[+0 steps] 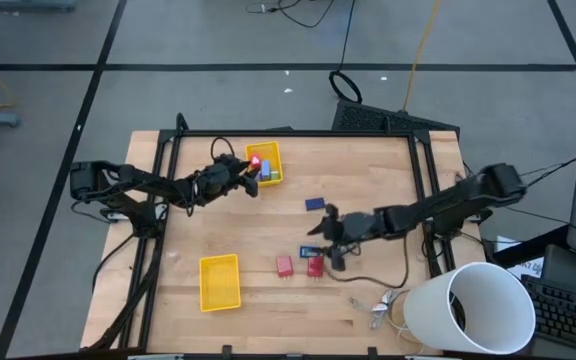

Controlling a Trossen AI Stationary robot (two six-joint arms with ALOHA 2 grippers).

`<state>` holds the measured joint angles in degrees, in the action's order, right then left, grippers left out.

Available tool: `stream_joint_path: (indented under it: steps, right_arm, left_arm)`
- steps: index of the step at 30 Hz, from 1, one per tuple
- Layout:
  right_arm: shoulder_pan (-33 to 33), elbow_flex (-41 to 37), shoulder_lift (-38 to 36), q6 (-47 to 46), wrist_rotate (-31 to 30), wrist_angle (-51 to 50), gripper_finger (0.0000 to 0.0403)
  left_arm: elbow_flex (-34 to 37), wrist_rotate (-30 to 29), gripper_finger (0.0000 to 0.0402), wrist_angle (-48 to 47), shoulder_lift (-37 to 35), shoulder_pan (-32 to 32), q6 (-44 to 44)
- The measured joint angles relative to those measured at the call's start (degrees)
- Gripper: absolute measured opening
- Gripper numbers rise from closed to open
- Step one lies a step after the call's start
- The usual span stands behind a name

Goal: Pick & Place Office items
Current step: Put right red charger adapter into the top yellow bin

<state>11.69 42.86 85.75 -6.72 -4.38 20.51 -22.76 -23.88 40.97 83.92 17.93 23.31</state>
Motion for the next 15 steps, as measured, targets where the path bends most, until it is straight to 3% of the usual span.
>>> stream_joint_path:
  steps: [6,15]
  right_arm:
    - [2.89,5.67,8.33,-0.13,0.18,-8.01,0.0257]
    - [8.28,7.01,10.11,-3.69,-0.88,-13.85,0.0286]
  left_arm:
    - [0.00,0.93,0.0183,0.00,0.00,-0.04,0.18]
    - [-0.02,2.89,0.0169,0.00,0.00,-0.01,-0.30]
